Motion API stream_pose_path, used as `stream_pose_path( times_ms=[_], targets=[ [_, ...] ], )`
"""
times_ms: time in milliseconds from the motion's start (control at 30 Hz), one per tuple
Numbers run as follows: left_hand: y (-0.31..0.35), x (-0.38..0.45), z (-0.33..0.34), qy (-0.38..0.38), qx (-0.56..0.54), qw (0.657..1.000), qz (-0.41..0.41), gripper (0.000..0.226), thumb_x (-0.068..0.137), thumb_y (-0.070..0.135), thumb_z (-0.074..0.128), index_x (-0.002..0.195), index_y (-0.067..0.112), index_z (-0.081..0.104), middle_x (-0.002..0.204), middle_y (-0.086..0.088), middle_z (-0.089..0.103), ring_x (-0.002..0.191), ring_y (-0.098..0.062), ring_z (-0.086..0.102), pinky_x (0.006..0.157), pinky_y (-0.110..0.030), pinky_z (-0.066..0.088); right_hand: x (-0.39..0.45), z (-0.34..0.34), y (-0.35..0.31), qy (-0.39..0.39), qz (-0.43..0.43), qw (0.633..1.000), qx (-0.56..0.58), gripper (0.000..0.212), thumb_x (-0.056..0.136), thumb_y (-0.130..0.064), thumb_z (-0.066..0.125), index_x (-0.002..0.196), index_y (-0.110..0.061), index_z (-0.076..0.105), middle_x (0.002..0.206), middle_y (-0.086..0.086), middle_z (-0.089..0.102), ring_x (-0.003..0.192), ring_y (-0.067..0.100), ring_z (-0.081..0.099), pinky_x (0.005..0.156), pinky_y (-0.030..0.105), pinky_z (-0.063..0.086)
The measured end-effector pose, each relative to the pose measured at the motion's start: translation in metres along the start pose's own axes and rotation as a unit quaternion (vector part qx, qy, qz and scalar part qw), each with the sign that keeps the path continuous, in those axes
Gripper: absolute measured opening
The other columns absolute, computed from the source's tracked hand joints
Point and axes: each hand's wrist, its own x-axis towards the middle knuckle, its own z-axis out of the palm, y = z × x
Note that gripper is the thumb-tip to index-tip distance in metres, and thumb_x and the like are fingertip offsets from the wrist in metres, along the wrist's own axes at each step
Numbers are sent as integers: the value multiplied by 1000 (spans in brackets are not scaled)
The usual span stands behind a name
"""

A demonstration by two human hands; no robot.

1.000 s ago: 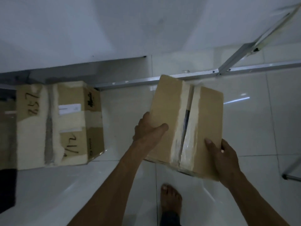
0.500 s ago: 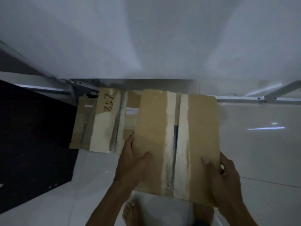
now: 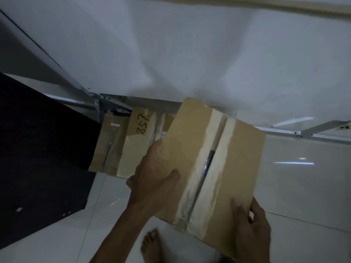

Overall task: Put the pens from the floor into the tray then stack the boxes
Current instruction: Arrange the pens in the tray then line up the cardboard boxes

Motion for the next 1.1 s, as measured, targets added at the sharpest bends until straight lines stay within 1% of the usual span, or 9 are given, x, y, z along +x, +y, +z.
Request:
stream_pose_path(
  times_ms=[100, 200, 367, 600, 667, 800, 933, 1033, 1100],
  targets=[
    [-9, 6, -22, 5, -26, 1000, 0, 74, 65, 40, 55, 125, 69, 22, 129, 11, 49, 120, -22, 49, 103, -54, 39, -2, 24, -7, -40, -4, 999, 15, 32, 87, -28, 65, 119, -30, 60, 107, 2, 58, 86, 12, 60, 71, 27, 46],
    [-28, 16, -47, 24, -70, 997, -7, 73, 79, 25, 60, 132, 63, 26, 139, 9, 45, 122, -22, 48, 102, -53, 43, -5, 56, -14, -64, -36, 997, 11, 36, 89, -29, 62, 124, -28, 57, 102, -2, 56, 92, 17, 59, 79, 35, 51],
    [-55, 45, -77, 56, -117, 992, 4, 72, 86, 13, 58, 139, 52, 29, 143, 6, 44, 124, -24, 48, 101, -53, 44, 8, 110, -25, -94, -98, 991, -10, 35, 91, -28, 59, 126, -28, 55, 93, -11, 50, 83, 2, 53, 68, 16, 41],
    [-93, 74, -86, 68, -125, 990, 12, 79, 87, 13, 58, 145, 50, 20, 151, 6, 34, 131, -20, 41, 106, -48, 41, 15, 149, -19, -108, -118, 986, -53, 48, 81, -36, 70, 124, -23, 54, 114, -1, 51, 92, 9, 57, 68, 20, 47],
    [-102, 77, -84, 67, -123, 990, -3, 81, 86, 18, 62, 145, 50, 16, 152, 5, 31, 132, -20, 40, 105, -46, 41, 16, 150, -17, -123, -95, 987, -49, 59, 73, -41, 76, 123, -22, 51, 121, 1, 53, 94, 8, 58, 64, 20, 51],
    [-114, 100, -89, 30, -97, 990, -94, 79, 81, 43, 68, 146, 33, 23, 143, 3, 38, 118, -22, 47, 95, -38, 42, 30, 161, -25, -209, 43, 975, -62, 93, 62, -64, 72, 139, -26, 37, 130, 1, 52, 106, 21, 58, 82, 44, 54],
    [-102, 107, -83, 24, -110, 987, -116, 66, 75, 48, 70, 129, 31, 36, 123, 2, 53, 92, -17, 56, 75, -31, 47, 40, 165, -26, -267, 89, 959, -43, 87, 54, -71, 70, 129, -33, 45, 109, -9, 60, 94, 13, 60, 79, 38, 49],
    [-91, 99, -67, 43, -103, 988, -110, 75, 59, 49, 64, 125, 28, 36, 124, -1, 53, 104, -27, 56, 94, -48, 47, 51, 149, -19, -262, 91, 961, -20, 74, 55, -71, 70, 118, -37, 51, 105, -12, 65, 93, 13, 64, 67, 31, 51],
    [-83, 87, -57, 25, -129, 987, -95, 67, 58, 47, 62, 119, 34, 38, 120, 3, 55, 100, -19, 57, 85, -40, 50, 59, 132, -16, -255, 82, 963, -20, 71, 59, -71, 69, 119, -37, 53, 106, -11, 66, 94, 15, 65, 69, 33, 53]
  ],
)
